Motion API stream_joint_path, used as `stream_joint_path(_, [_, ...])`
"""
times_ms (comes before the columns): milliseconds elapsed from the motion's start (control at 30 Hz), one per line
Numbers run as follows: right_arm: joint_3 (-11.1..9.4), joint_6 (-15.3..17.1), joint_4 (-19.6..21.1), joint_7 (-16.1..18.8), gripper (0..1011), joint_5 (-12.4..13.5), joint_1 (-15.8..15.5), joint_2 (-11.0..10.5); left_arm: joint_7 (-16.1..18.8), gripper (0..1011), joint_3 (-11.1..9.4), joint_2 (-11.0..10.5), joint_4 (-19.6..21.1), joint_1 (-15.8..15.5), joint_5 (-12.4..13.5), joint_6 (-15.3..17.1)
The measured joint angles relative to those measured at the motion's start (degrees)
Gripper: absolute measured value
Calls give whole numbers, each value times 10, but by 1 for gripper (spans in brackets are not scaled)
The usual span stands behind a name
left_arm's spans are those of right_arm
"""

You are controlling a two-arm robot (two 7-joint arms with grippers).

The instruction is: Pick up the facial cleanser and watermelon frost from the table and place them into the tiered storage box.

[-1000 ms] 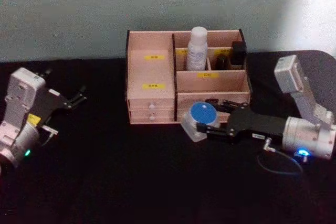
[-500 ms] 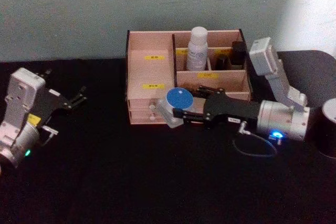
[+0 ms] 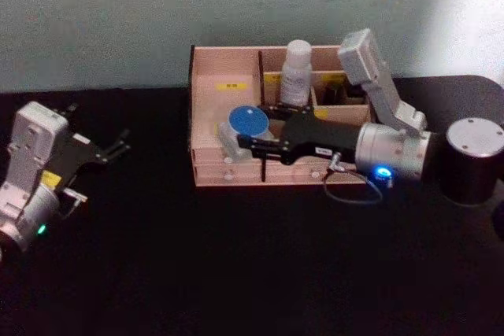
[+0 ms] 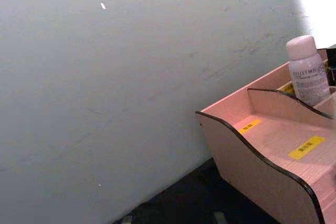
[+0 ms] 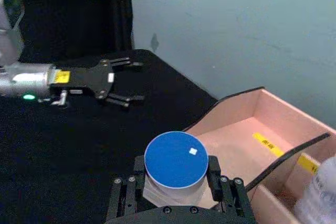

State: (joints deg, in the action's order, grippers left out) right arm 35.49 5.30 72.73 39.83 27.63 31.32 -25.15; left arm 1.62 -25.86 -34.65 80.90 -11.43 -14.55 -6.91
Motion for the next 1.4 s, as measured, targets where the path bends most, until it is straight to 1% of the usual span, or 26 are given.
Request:
stream_joint_path(133, [5,-2,-24,-8,702,-9,19,18,0,1001,0,0,0,0,0,0])
stream_joint_path(167, [5,-2,-24,-8,702,-9,19,18,0,1001,0,0,0,0,0,0])
stream_joint_path(267, [6,-2,-39,-14,702,-13,29,30,0,1001,0,0,0,0,0,0])
stream_joint_path(300, [6,-2,-39,-14,702,-13,29,30,0,1001,0,0,0,0,0,0])
stream_joint_path(367, [6,-2,-51,-18,702,-16,37,40,0,1001,0,0,0,0,0,0])
stream_joint_path(400, [6,-2,-51,-18,702,-16,37,40,0,1001,0,0,0,0,0,0])
stream_joint_path(467, [6,-1,-61,-22,702,-19,43,48,0,1001,0,0,0,0,0,0])
stream_joint_path(800, [-1,8,-103,-41,702,-25,64,78,0,1001,0,0,0,0,0,0])
stream_joint_path(1400, [-9,16,-164,-46,702,-40,88,108,0,1001,0,0,0,0,0,0])
